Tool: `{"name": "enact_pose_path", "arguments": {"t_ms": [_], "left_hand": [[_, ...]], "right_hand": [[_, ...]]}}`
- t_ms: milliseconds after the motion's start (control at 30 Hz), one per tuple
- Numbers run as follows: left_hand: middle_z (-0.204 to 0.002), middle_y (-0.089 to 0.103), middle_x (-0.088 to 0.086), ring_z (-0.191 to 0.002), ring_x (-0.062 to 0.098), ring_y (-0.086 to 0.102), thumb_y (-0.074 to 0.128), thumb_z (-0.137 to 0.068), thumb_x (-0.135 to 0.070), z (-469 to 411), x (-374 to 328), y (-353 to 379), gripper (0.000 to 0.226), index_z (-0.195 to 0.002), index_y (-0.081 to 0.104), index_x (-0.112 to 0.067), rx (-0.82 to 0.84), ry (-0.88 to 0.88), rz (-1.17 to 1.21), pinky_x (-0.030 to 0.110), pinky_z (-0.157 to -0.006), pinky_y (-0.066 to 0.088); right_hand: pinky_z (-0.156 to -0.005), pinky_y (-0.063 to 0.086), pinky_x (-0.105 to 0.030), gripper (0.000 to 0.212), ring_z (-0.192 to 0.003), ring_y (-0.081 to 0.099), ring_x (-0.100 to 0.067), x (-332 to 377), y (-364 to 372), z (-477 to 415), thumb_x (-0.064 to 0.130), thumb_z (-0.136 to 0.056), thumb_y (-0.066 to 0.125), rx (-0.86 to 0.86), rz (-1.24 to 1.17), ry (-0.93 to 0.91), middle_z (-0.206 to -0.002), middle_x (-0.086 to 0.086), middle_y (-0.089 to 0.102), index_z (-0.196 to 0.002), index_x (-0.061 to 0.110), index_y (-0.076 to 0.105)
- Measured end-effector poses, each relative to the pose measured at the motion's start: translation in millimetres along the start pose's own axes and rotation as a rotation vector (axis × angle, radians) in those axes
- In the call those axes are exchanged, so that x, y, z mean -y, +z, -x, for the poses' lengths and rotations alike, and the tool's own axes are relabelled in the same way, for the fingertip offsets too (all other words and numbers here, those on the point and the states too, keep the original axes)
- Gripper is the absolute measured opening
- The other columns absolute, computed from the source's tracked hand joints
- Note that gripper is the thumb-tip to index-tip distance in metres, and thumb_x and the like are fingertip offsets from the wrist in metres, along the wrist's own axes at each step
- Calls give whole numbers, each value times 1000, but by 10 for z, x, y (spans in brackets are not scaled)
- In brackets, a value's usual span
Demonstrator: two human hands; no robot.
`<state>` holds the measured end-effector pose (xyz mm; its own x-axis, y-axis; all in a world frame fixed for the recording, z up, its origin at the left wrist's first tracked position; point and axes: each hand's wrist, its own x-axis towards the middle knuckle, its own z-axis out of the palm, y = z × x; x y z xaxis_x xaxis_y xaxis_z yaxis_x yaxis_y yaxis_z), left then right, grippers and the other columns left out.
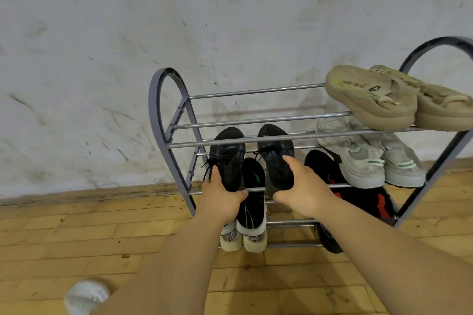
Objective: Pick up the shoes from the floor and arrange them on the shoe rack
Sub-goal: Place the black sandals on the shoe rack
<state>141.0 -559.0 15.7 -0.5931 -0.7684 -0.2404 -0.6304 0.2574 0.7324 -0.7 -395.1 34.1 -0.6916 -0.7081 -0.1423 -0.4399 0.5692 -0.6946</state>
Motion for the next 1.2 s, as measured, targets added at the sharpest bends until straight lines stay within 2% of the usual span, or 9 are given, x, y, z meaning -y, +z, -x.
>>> {"name": "enact_pose_path", "arguments": {"t_ms": [233,400,500,700,833,1000,1200], "left_hand": [[-170,19,8,-142,33,47,64,-93,-59,-30,105,-184,104,-165,-5,-30,-93,-29,-157,45,-104,51],[-172,13,6,-150,32,36,59,-97,-58,-65,158,-238,98,-166,-1,-23,-138,15,-250,46,-110,46],[-169,20,6,-151,30,35,59,-97,-55,-78,190,-266,94,-166,4,-21,-176,53,-248,48,-112,45],[-171,15,7,-155,29,25,60,-97,-52,-87,229,-325,93,-166,4,-24,-97,82,-197,48,-121,36],[-172,15,4,-155,27,26,50,-103,-34,-64,304,-455,79,-166,5,-25,-30,117,-161,45,-120,36],[-172,20,1,-158,21,19,46,-108,-34,-43,426,-527,70,-166,11,-19,-31,178,-265,44,-126,27],[-170,26,2,-156,22,24,47,-107,-33,-32,408,-500,67,-165,16,-19,-54,174,-256,45,-123,32]], "right_hand": [[-103,46,-36,98,-134,49,-27,90,168,3,35,-84,79,-67,-27,-22,-153,-6,40,-162,34,19],[-105,44,-36,94,-138,46,-26,135,264,-8,36,-87,77,-88,-35,-37,-156,-5,38,-162,34,20],[-107,42,-36,92,-142,42,-24,180,318,-18,37,-88,76,-90,-45,-53,-159,-3,36,-162,35,20],[-110,38,-32,92,-144,39,-20,322,504,-55,40,-88,78,-74,-69,-115,-161,2,36,-161,35,22],[-104,36,-26,92,-142,41,-20,429,630,-85,42,-88,77,-62,-75,-125,-159,1,37,-161,35,23],[-107,39,-30,94,-141,43,-21,489,687,-100,46,-85,80,-101,-70,-118,-157,2,41,-160,32,25],[-98,44,-27,90,-131,52,-18,552,785,-71,48,-83,80,-156,-88,-137,-147,4,51,-156,29,32]]}}
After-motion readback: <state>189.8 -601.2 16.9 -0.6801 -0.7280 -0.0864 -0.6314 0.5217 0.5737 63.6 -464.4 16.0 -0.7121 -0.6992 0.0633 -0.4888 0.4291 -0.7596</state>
